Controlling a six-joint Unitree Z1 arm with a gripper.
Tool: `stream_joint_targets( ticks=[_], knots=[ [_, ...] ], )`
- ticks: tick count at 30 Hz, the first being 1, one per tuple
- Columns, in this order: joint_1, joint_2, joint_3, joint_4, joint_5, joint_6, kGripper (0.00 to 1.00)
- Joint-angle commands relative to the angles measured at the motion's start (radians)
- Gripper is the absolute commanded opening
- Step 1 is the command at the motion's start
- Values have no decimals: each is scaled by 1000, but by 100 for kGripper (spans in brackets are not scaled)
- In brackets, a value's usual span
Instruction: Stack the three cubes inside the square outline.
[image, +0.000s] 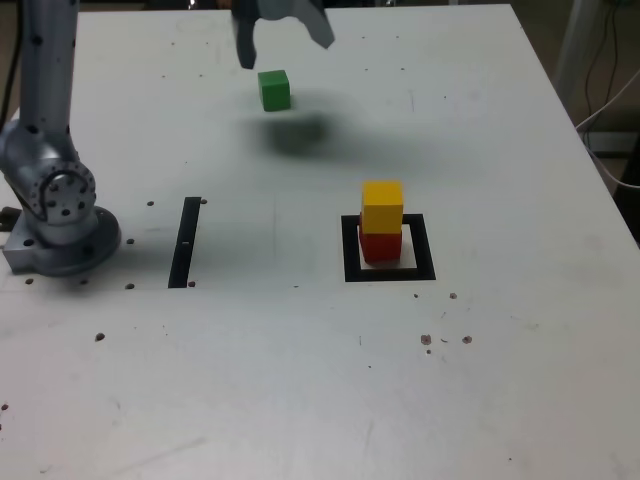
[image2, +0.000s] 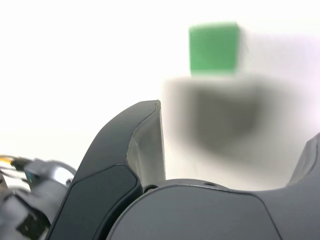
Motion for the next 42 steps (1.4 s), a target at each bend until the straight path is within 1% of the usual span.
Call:
stream_joint_targets(
  ticks=[1,6,12,15,19,22,25,32,33,38,42],
  knots=[
    [16,14,0,-8,3,11,100],
    [62,70,8,-32,5,33,100],
    [98,147,-9,-52,-7,67,100],
    [121,178,-24,-57,-27,89,100],
    [158,215,-32,-72,-70,124,99],
    [171,226,-35,-81,-83,135,96],
    [172,230,-36,-88,-83,136,88],
    [166,235,-33,-108,-63,129,58],
    [163,234,-31,-111,-59,129,53],
    [139,241,-26,-119,-29,129,34],
    [117,242,-24,-122,-7,129,24]
  ],
)
